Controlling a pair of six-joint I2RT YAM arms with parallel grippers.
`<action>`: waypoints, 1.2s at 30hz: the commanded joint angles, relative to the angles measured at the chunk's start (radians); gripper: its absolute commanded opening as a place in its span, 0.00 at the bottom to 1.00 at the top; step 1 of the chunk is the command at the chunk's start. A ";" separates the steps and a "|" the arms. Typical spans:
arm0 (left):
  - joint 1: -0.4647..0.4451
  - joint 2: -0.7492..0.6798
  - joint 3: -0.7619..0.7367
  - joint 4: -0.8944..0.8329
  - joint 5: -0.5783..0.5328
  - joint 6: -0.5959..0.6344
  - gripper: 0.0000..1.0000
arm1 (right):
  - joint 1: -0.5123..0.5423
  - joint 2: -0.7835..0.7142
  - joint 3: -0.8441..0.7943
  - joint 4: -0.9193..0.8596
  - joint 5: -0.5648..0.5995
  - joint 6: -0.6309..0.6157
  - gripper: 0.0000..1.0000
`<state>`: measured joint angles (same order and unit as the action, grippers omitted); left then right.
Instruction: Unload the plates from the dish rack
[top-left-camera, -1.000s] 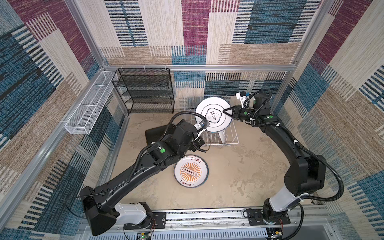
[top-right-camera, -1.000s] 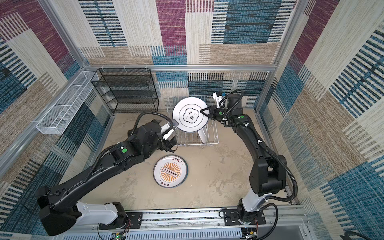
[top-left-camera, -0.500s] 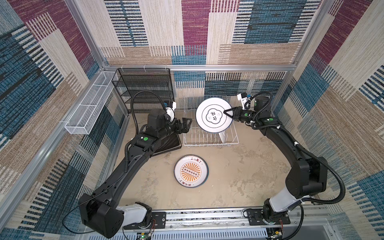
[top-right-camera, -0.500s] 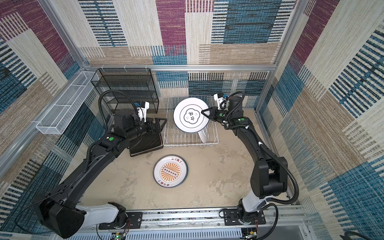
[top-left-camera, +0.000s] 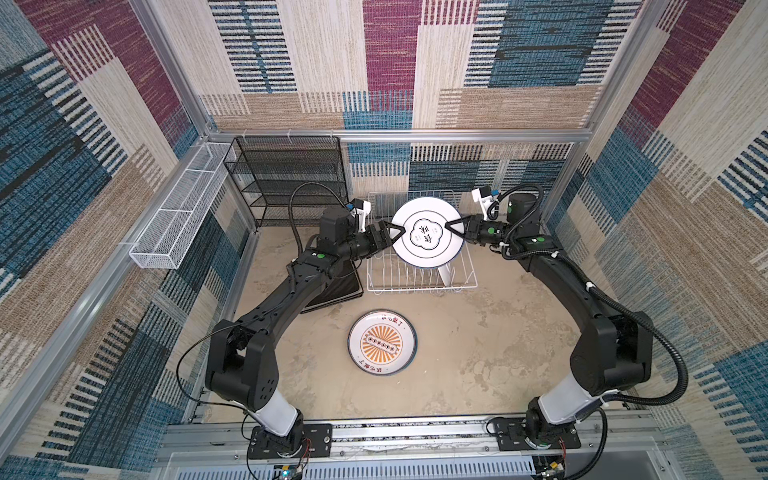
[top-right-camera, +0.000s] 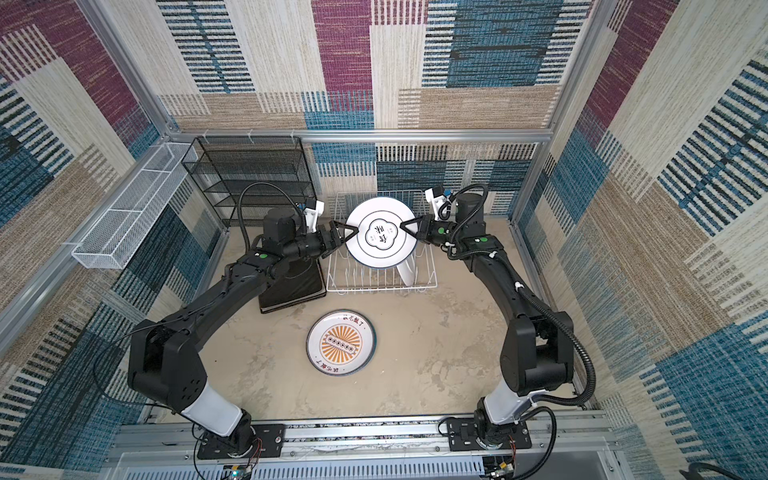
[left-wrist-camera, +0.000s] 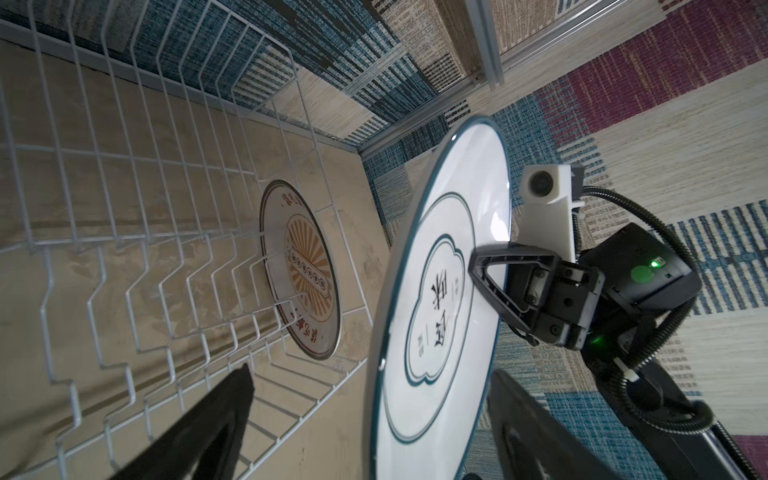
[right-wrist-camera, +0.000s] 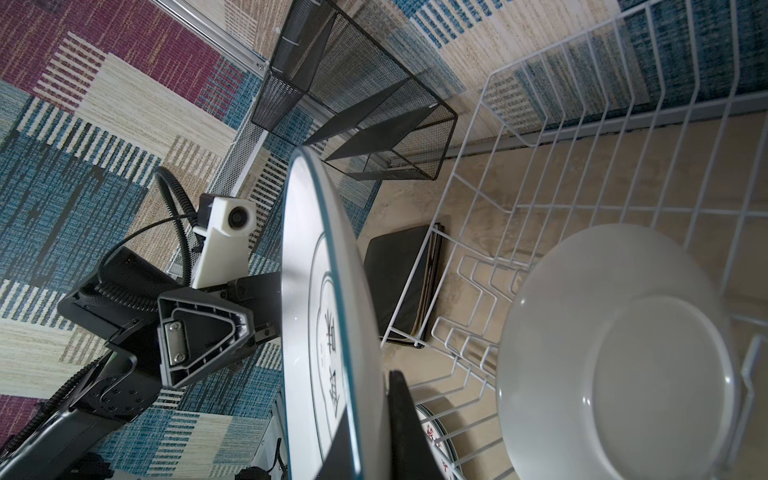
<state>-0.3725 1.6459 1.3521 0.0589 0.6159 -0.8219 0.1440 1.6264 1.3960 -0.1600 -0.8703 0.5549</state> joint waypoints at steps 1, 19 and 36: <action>0.000 0.038 0.020 0.123 0.083 -0.095 0.82 | 0.000 0.011 0.010 0.056 -0.054 0.007 0.00; -0.014 0.079 0.045 0.096 0.143 -0.085 0.07 | 0.000 0.048 -0.002 0.068 -0.111 0.033 0.01; -0.003 -0.057 0.032 -0.074 0.092 -0.022 0.00 | 0.000 -0.109 -0.085 0.113 0.156 -0.231 0.71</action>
<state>-0.3798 1.6207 1.3849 0.0109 0.7216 -0.8841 0.1444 1.5612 1.3331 -0.1001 -0.8204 0.4419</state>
